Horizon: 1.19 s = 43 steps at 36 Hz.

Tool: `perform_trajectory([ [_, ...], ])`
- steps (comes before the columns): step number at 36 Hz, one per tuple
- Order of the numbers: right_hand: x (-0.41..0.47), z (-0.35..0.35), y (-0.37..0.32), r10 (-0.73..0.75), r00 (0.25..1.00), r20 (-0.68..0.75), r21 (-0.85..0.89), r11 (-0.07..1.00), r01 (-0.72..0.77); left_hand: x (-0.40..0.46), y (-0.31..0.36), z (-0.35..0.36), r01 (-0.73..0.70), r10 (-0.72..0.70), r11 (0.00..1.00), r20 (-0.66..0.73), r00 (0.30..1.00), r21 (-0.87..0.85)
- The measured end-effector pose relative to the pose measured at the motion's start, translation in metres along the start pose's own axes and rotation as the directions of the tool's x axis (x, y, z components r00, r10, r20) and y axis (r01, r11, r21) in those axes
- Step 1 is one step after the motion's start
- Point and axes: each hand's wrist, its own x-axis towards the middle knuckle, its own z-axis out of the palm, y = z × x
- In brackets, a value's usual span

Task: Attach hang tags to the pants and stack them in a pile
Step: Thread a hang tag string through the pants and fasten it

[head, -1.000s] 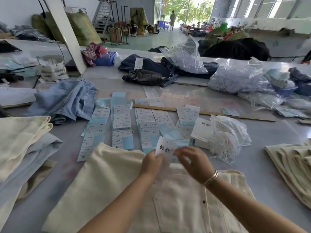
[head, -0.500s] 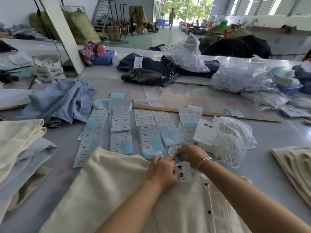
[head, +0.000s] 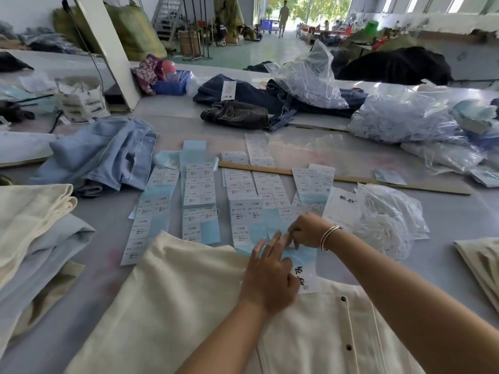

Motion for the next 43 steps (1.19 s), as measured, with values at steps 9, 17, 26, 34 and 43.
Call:
perform_trajectory([
  [9,0.024,0.006,0.018,0.074,0.977,-0.199,0.0,0.997,-0.075,0.002,0.004,-0.004,0.108,-0.108,0.994,0.073,0.992,-0.004],
  [17,0.051,0.003,-0.001,-0.018,0.985,-0.172,-0.15,0.989,-0.008,0.002,0.004,-0.004,0.085,-0.086,0.996,0.042,0.995,0.029],
  [26,0.073,-0.012,-0.015,-0.04,0.996,-0.08,-0.332,0.943,0.011,0.002,0.006,-0.007,0.097,-0.098,0.995,0.043,0.994,0.024],
  [34,0.084,-0.015,-0.014,-0.096,0.994,-0.055,-0.456,0.888,0.06,0.002,0.003,-0.005,0.107,-0.108,0.994,0.044,0.993,0.02],
  [43,0.093,-0.011,-0.024,-0.012,0.992,-0.127,-0.471,0.881,-0.049,0.002,0.004,-0.003,0.118,-0.118,0.993,0.046,0.992,0.002],
])
